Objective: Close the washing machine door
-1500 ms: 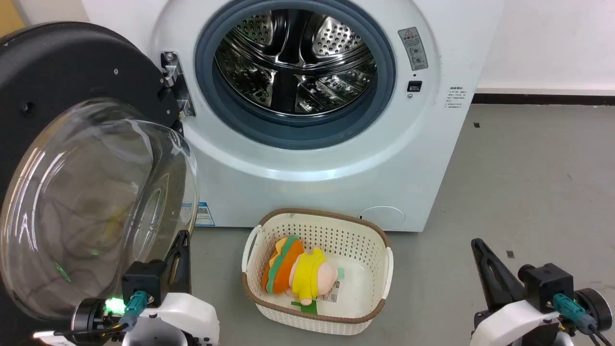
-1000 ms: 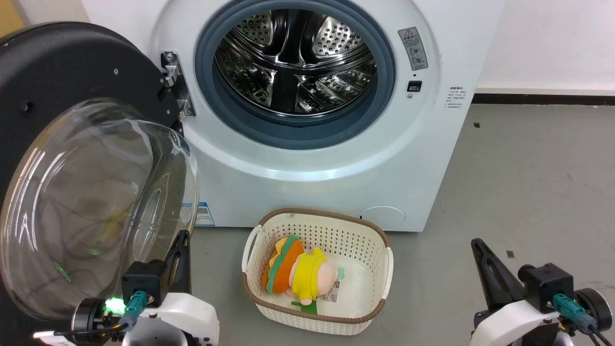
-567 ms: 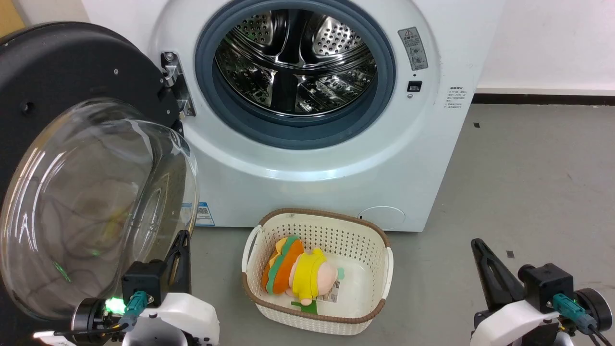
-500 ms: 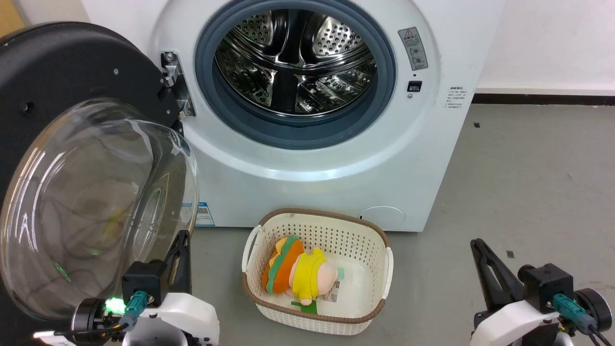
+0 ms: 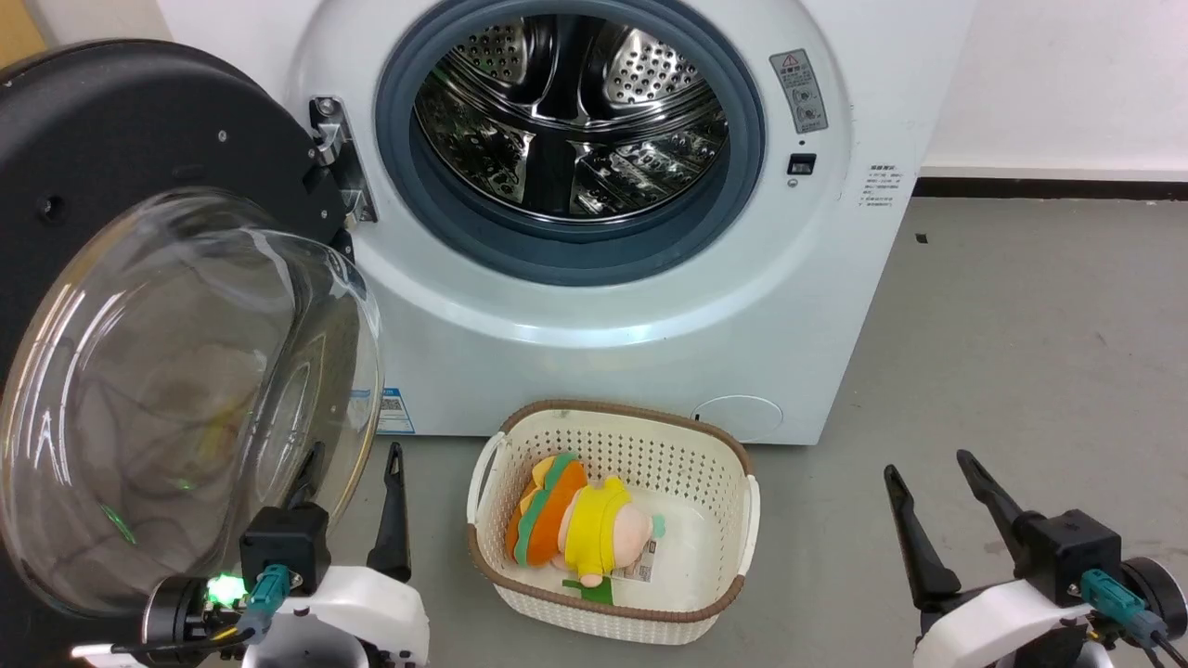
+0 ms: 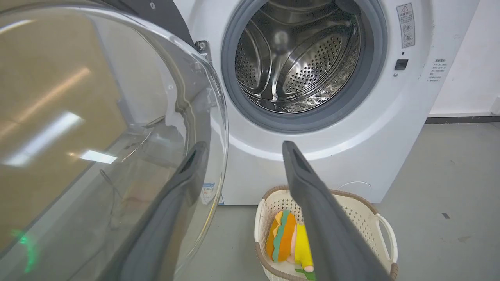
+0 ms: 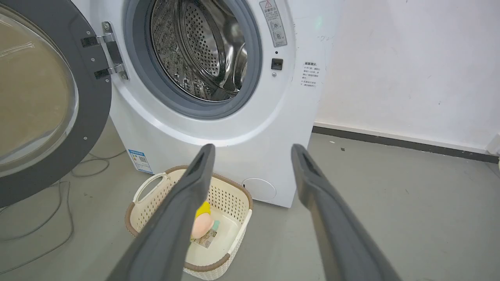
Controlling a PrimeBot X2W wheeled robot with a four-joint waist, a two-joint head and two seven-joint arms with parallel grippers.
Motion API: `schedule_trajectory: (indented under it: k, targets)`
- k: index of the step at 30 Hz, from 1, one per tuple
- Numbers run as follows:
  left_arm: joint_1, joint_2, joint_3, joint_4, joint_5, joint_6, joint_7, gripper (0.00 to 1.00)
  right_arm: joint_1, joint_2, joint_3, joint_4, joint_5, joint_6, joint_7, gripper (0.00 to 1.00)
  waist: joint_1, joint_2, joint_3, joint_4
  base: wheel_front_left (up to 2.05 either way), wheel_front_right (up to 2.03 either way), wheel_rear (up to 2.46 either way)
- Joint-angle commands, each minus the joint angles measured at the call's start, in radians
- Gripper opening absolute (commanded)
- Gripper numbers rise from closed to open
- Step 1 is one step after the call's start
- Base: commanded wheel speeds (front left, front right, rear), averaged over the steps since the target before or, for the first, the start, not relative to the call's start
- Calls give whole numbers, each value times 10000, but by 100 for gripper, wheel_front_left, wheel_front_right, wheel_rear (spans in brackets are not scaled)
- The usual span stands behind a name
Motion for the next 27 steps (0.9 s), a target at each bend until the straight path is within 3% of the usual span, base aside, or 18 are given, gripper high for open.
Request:
schedule_trajectory:
  k: [1,2,3,5,16,27]
  targets:
    - [-81,11,-27,10,-10,78,-88,100,-24,6,-41,-47,93,1,-110,100,0,0,7,9,0,0,0]
    - [-98,17,-40,1,-4,104,-109,100,-28,6,-54,-58,118,1,-131,100,0,0,13,18,0,0,0]
    - [-118,24,-53,-13,4,130,-129,56,-31,6,-68,-66,142,1,-152,100,0,0,20,29,0,0,0]
    - [-160,44,-83,-44,17,177,-171,0,-42,7,-95,-83,190,1,-193,100,0,0,32,55,0,0,0]
    - [-561,155,-128,-461,-103,291,-401,0,-86,12,-173,-179,395,2,-423,100,0,0,141,338,0,0,0]
    - [-1353,58,366,-1230,-756,-33,-631,0,-137,17,-259,-261,544,2,-653,100,0,0,302,780,0,0,0]
